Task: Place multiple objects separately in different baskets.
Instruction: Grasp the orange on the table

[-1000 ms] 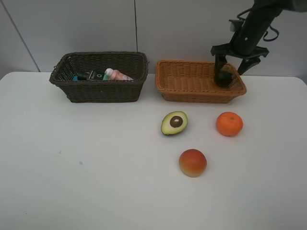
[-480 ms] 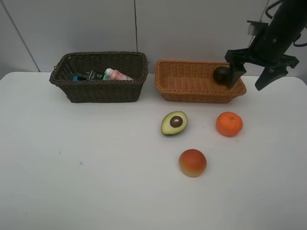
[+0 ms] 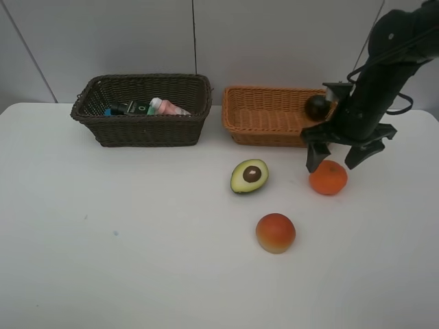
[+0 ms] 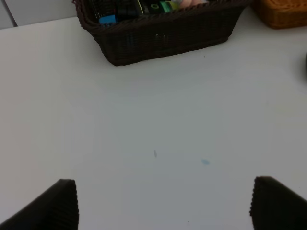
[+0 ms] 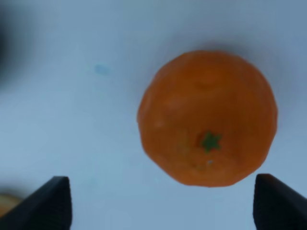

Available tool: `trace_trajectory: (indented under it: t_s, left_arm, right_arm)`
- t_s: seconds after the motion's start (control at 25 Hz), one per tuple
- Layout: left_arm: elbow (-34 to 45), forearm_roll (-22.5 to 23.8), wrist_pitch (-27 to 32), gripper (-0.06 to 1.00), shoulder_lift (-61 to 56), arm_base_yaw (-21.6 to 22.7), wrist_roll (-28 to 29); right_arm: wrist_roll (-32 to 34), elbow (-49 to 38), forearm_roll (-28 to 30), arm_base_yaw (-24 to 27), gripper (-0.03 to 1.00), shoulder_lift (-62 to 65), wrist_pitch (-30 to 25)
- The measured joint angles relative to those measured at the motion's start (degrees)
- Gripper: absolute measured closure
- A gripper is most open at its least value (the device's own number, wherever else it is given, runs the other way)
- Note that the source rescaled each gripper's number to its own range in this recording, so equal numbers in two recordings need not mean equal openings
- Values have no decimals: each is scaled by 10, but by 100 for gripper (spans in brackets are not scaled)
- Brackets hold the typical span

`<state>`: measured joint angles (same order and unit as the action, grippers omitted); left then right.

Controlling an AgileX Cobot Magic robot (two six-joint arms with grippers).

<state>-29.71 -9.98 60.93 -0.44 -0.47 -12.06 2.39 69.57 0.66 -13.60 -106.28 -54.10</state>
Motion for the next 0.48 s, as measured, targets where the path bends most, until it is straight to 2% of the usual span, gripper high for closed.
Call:
trace_trajectory:
  t_s: [0.48]
  left_arm:
    - [0, 0, 0, 6, 0, 0, 0]
  right_arm:
    - [0, 0, 40, 0, 12, -42, 59]
